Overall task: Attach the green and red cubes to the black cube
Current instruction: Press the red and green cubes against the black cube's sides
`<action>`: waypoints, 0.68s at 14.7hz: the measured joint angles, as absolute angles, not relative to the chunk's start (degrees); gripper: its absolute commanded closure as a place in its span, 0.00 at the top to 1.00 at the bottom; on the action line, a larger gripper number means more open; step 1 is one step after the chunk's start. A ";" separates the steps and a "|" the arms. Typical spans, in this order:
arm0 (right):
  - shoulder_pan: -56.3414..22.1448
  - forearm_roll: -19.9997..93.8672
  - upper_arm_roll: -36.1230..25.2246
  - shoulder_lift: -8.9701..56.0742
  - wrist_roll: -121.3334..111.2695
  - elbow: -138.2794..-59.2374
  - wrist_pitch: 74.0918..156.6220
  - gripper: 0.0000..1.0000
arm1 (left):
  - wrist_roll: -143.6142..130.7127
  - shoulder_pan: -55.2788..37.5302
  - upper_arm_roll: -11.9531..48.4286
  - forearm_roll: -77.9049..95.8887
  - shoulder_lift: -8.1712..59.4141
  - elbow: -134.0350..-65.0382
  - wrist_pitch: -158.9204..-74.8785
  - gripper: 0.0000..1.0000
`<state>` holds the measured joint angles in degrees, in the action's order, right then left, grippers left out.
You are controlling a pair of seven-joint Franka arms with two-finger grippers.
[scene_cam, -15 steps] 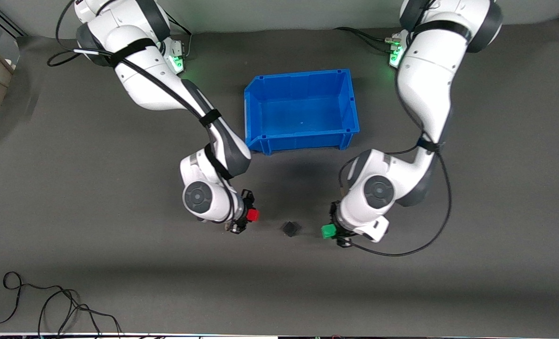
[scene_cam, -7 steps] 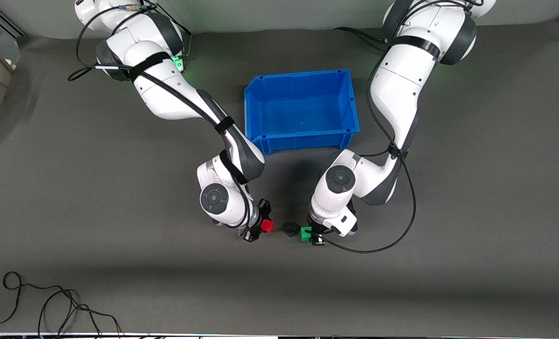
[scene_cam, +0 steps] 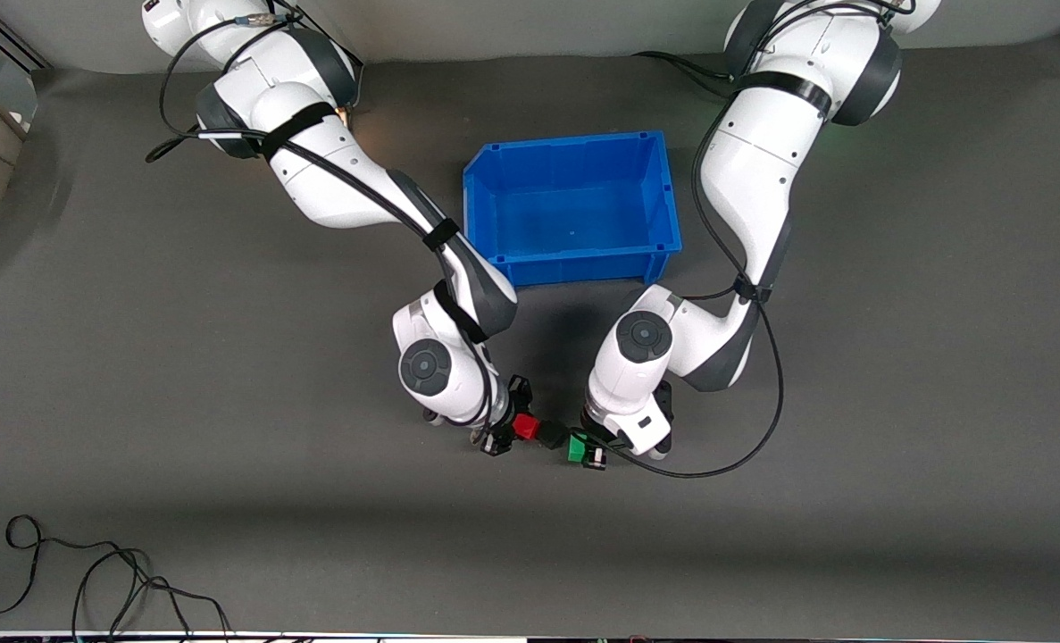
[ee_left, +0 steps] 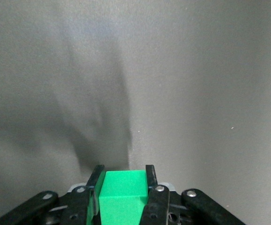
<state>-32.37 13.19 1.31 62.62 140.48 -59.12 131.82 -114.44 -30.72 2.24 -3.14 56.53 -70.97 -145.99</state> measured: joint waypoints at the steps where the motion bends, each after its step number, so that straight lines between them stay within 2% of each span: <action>1: -32.62 13.19 1.33 62.65 140.58 -59.07 131.92 0.00 | -114.08 -30.95 2.28 -3.15 56.63 -70.97 -146.00 0.00; 10: -32.86 13.16 1.40 64.18 140.63 -58.98 132.80 0.00 | -112.36 -32.31 2.05 -3.89 57.21 -70.97 -144.66 0.00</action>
